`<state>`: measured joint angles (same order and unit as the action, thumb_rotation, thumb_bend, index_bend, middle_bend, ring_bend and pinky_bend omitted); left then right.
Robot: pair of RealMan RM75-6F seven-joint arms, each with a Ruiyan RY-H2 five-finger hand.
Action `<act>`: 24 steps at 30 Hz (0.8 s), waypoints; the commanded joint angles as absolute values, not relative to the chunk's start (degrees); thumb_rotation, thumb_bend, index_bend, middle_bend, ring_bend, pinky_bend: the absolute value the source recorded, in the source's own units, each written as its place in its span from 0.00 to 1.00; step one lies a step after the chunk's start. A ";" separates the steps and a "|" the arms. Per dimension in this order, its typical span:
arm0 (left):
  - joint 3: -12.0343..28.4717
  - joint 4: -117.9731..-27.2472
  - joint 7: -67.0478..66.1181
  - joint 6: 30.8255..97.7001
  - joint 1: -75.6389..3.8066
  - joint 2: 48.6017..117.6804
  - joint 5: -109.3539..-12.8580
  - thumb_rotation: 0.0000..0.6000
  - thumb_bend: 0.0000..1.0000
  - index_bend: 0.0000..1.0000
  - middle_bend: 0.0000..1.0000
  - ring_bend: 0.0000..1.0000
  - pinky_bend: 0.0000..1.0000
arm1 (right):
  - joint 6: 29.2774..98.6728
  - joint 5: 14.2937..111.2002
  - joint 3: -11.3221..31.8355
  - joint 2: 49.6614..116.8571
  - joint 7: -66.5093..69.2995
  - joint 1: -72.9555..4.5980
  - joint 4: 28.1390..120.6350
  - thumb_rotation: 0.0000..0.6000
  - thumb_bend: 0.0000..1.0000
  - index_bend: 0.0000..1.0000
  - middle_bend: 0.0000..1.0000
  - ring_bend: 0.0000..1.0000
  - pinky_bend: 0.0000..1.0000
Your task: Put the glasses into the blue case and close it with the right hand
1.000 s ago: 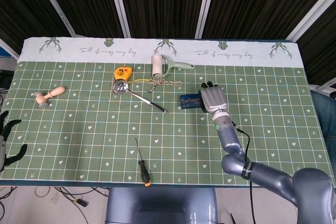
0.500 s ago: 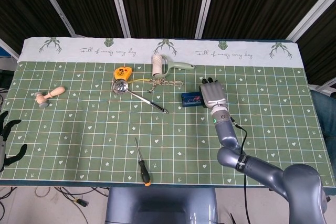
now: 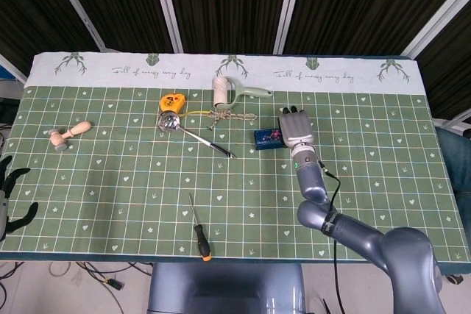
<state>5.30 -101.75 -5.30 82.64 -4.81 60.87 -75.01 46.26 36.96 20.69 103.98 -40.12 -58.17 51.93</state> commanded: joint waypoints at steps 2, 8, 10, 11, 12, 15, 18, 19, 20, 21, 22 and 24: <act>5.26 -101.75 -5.33 82.59 -4.83 60.84 -75.05 1.00 0.31 0.21 0.00 0.00 0.00 | 45.77 36.40 20.86 104.86 -40.24 -58.98 50.49 1.00 0.60 0.44 0.24 0.17 0.33; 5.28 -101.83 -5.33 82.53 -4.84 60.77 -74.96 1.00 0.31 0.21 0.00 0.00 0.00 | 45.81 36.47 21.23 105.54 -39.65 -59.67 49.12 1.00 0.40 0.19 0.23 0.17 0.33; 5.26 -101.84 -5.38 82.48 -4.85 60.76 -74.94 1.00 0.31 0.21 0.00 0.00 0.00 | 45.84 36.52 21.28 105.45 -39.54 -59.72 49.16 1.00 0.32 0.14 0.22 0.17 0.33; 5.25 -101.82 -5.43 82.47 -4.86 60.76 -74.93 1.00 0.31 0.21 0.00 0.00 0.00 | 45.84 36.51 21.38 105.30 -39.44 -59.75 49.30 1.00 0.29 0.11 0.22 0.17 0.33; 5.23 -101.80 -5.46 82.45 -4.86 60.77 -74.92 1.00 0.31 0.21 0.00 0.00 0.00 | 45.86 36.47 21.54 105.12 -39.27 -59.76 49.53 1.00 0.27 0.11 0.22 0.17 0.33; 5.17 -101.74 -5.50 82.46 -4.84 60.82 -75.01 1.00 0.31 0.21 0.00 0.00 0.00 | 46.27 36.47 22.36 104.06 -38.05 -59.50 51.43 1.00 0.23 0.10 0.22 0.17 0.33; 5.16 -101.79 -5.65 82.46 -4.86 60.81 -75.01 1.00 0.31 0.21 0.00 0.00 0.00 | 46.78 36.87 22.67 102.29 -37.04 -58.84 54.45 1.00 0.23 0.11 0.22 0.16 0.32; 5.14 -101.79 -5.68 82.45 -4.86 60.81 -74.99 1.00 0.31 0.21 0.00 0.00 0.00 | 46.80 37.04 22.45 101.33 -36.98 -58.44 55.90 1.00 0.23 0.12 0.21 0.16 0.31; 5.15 -101.81 -5.71 82.46 -4.86 60.82 -75.00 1.00 0.31 0.21 0.00 0.00 0.00 | 46.75 37.06 22.25 100.71 -37.01 -58.18 56.85 1.00 0.23 0.13 0.21 0.15 0.31; 5.15 -101.86 -5.79 82.48 -4.87 60.82 -75.02 1.00 0.31 0.21 0.00 0.00 0.00 | 46.57 37.10 21.84 99.78 -37.12 -57.78 58.23 1.00 0.23 0.14 0.21 0.15 0.30; 5.15 -101.89 -5.85 82.49 -4.88 60.82 -75.02 1.00 0.31 0.21 0.00 0.00 0.00 | 46.32 37.09 21.47 99.16 -37.28 -57.53 59.15 1.00 0.23 0.15 0.20 0.15 0.30; 5.13 -101.97 -5.95 82.52 -4.87 60.82 -75.03 1.00 0.31 0.21 0.00 0.00 0.00 | 45.76 36.85 20.43 97.88 -37.88 -57.01 60.91 1.00 0.23 0.17 0.20 0.14 0.30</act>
